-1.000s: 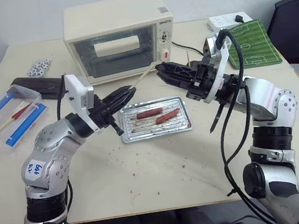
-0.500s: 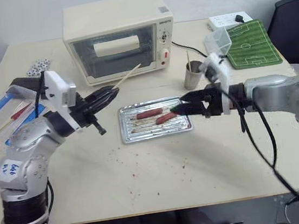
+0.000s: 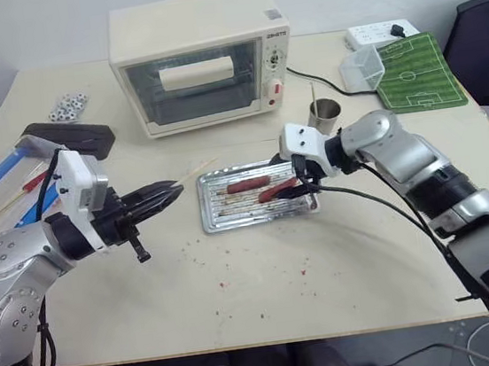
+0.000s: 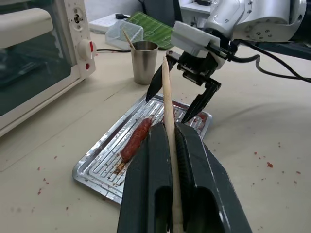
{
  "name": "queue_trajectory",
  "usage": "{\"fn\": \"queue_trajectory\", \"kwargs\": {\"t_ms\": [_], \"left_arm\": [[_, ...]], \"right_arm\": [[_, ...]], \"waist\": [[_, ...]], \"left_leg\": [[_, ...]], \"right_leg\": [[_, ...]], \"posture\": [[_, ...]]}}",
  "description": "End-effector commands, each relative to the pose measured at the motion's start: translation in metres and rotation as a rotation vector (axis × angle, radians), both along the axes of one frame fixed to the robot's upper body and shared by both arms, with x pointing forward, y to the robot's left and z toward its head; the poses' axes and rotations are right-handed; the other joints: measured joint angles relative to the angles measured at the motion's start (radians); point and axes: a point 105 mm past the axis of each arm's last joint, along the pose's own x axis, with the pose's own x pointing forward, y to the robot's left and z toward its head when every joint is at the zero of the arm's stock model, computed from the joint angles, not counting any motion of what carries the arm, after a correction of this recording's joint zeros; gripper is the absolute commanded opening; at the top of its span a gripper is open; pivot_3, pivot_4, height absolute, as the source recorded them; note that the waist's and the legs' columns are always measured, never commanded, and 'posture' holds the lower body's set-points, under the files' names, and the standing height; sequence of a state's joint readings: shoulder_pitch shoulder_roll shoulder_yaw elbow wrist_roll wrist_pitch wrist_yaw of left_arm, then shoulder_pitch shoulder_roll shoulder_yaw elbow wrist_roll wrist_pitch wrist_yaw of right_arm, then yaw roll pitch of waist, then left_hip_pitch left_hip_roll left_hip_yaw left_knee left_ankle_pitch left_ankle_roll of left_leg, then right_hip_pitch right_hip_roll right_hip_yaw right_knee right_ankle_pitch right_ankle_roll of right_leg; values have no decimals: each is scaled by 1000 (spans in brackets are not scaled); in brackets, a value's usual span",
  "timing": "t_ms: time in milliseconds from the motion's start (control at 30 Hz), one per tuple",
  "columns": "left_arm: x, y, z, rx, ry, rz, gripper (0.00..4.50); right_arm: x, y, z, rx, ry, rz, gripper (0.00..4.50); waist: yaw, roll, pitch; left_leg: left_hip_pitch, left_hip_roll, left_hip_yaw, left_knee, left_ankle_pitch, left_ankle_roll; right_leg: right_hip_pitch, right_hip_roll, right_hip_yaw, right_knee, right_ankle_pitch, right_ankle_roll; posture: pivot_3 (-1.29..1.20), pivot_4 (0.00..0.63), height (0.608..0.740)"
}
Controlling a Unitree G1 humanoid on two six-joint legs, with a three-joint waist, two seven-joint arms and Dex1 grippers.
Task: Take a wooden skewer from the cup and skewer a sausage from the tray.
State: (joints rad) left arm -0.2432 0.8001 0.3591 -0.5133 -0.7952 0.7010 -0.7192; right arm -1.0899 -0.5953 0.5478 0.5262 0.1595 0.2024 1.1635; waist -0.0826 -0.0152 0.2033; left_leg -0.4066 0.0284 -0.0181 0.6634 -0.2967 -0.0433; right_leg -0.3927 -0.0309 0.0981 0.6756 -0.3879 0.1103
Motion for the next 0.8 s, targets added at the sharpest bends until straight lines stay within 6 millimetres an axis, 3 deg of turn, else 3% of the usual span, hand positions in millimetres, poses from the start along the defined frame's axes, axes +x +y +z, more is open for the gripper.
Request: {"fn": "queue_trajectory", "kwargs": {"t_ms": [33,133,233,667,800], "left_arm": [[-9,-3,8,9,-46,-8,0],[-12,-4,6,15,-43,-4,0],[-13,-4,7,15,-44,0,0],[-10,-4,10,16,-62,8,0],[-10,-5,11,17,-65,4,0]], "right_arm": [[3,1,6,-22,-1,35,3969],[8,-1,2,-51,23,37,3592],[12,-3,-2,-70,31,30,2739],[13,4,-15,-62,68,37,2739],[12,5,-21,-63,74,43,1831]], "waist": [[-1,0,0],[-3,0,0],[-5,0,0],[-9,0,0],[-15,0,0]], "left_leg": [[0,0,0,0,0,0],[0,1,0,0,0,0],[1,1,0,1,0,-1],[2,1,0,2,1,-2],[2,1,0,2,1,-3]], "right_leg": [[0,0,0,0,0,0],[-1,1,-1,2,0,0],[-1,1,-1,4,0,0],[-1,1,-1,6,0,0],[-1,2,-1,7,0,0]], "posture": [[0,150,740],[0,150,740],[0,150,740],[0,150,740],[0,150,740]]}}
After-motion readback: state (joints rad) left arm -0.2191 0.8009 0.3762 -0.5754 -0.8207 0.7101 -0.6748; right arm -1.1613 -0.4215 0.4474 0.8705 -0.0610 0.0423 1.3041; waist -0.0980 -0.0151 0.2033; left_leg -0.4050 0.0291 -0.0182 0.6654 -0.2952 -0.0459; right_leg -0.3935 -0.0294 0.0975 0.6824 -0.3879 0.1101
